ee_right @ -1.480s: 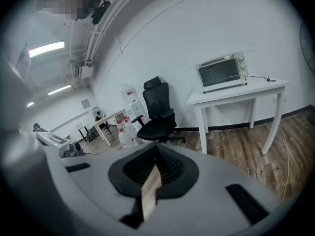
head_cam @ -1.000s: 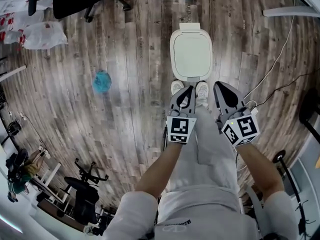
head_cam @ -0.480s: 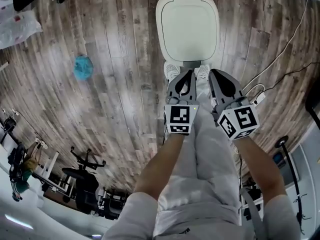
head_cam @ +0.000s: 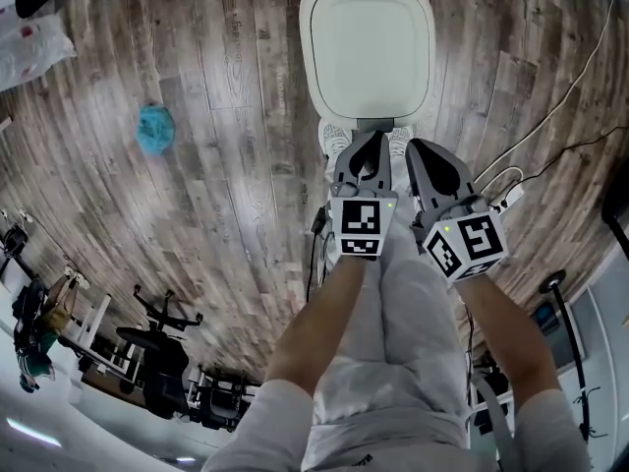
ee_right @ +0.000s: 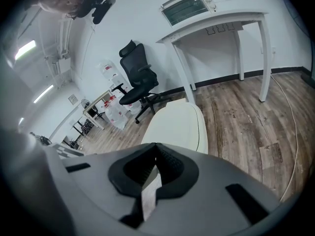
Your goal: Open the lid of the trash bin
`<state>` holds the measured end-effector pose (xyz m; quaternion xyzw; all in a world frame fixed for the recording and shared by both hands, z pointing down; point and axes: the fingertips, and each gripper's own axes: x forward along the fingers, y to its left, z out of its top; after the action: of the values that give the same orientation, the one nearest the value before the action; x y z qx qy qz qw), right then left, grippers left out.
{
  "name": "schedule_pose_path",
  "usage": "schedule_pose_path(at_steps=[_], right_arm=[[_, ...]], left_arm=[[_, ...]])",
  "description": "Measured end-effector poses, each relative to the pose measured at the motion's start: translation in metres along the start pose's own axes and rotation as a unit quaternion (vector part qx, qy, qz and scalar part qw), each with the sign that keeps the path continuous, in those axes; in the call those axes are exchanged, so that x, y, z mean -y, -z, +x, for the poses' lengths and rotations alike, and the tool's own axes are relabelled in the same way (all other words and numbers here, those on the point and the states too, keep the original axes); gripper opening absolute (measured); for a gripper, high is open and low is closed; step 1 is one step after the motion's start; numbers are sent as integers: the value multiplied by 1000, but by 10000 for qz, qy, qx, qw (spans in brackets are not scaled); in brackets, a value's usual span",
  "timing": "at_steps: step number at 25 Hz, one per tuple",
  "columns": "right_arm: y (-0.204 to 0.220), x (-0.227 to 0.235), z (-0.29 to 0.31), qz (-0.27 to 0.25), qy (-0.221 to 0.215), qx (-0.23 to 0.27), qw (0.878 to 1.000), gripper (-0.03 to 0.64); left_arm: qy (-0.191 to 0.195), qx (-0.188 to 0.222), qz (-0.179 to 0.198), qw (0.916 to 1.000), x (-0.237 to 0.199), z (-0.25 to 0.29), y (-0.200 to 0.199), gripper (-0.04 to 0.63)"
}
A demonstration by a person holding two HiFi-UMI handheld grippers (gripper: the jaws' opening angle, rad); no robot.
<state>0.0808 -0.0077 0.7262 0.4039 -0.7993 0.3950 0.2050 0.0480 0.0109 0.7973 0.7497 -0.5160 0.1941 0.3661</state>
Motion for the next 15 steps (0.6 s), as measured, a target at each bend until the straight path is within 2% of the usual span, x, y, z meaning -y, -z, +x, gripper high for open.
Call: schedule_pose_path(at_steps=[15], right_arm=[[3,2,6,104,43,4,9999,17]], left_arm=[[-76,-150,81,9998,-6,7,12,2]])
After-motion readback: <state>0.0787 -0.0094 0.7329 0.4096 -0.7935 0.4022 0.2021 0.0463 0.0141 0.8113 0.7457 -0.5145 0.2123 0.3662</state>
